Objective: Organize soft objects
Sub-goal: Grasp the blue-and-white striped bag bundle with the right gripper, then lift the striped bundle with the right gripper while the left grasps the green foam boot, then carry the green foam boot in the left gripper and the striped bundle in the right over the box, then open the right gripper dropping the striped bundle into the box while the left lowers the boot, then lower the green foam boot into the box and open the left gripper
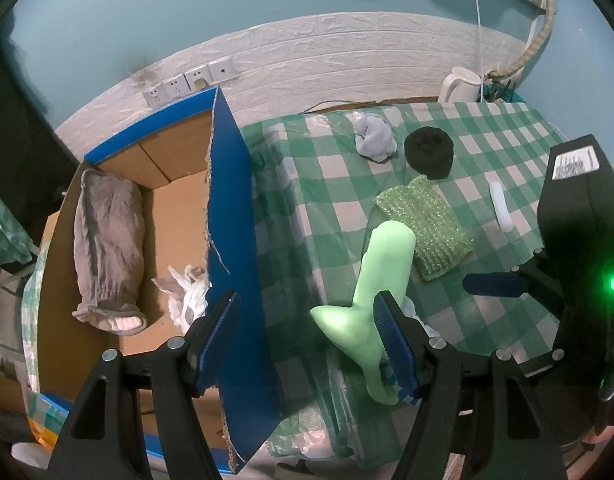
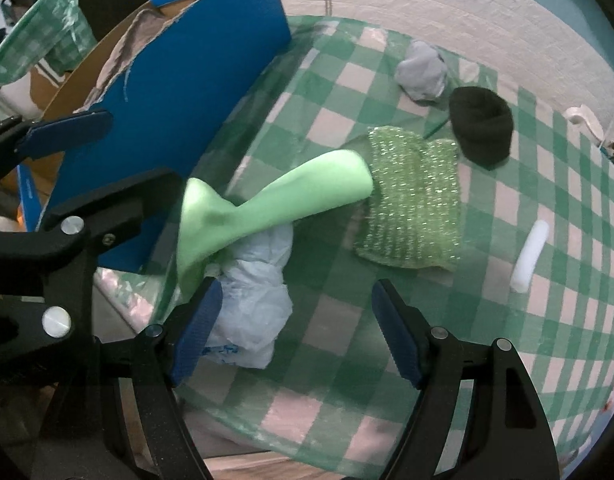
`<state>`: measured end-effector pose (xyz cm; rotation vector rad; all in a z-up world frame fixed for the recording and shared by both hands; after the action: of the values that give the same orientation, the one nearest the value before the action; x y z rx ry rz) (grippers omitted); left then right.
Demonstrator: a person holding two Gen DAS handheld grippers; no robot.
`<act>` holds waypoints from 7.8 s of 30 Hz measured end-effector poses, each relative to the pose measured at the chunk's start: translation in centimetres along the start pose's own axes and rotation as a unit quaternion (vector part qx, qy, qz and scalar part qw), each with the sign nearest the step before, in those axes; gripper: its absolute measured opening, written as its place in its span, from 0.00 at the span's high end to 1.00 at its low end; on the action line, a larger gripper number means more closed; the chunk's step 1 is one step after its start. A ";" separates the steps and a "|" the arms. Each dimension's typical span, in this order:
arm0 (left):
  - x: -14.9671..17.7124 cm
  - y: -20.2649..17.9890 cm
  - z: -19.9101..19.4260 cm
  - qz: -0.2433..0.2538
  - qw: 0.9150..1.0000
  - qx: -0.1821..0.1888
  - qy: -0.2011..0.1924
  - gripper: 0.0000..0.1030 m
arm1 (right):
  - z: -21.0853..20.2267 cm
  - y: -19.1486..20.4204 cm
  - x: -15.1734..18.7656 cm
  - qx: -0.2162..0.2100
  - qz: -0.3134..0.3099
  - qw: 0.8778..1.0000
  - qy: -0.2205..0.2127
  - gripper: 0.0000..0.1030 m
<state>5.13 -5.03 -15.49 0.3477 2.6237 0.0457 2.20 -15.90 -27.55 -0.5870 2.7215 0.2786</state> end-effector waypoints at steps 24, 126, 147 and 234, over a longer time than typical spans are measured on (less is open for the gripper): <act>0.2 -1.1 0.3 0.011 1.000 0.007 0.002 0.28 | 2.0 -0.8 0.3 0.030 -0.018 0.999 0.020 0.25; -2.3 -1.7 -4.3 0.096 0.993 -0.024 -0.064 0.91 | -7.8 -4.8 -2.4 0.100 -0.051 0.992 -0.049 0.52; -2.4 7.1 -7.0 0.021 0.995 -0.047 -0.088 0.91 | -8.3 3.2 -7.6 0.085 -0.107 0.989 -0.061 0.52; -2.7 10.6 -3.7 -0.021 0.995 -0.069 -0.069 0.50 | -6.5 -1.6 -8.1 0.108 -0.039 0.991 -0.061 0.31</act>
<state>8.21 4.67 -10.00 0.2396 2.4737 0.1828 7.95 -16.07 -18.71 -0.5931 2.5595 -0.0010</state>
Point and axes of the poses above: each gripper's, at about its wrist camera, not at the fingertips, and z roughly the way its jaws point, y to its left, x to its underside, the point moved 8 cm from there along z, roughly the way its jaws point, and after that the axes turned 1 degree about x, right-handed, at the moved point
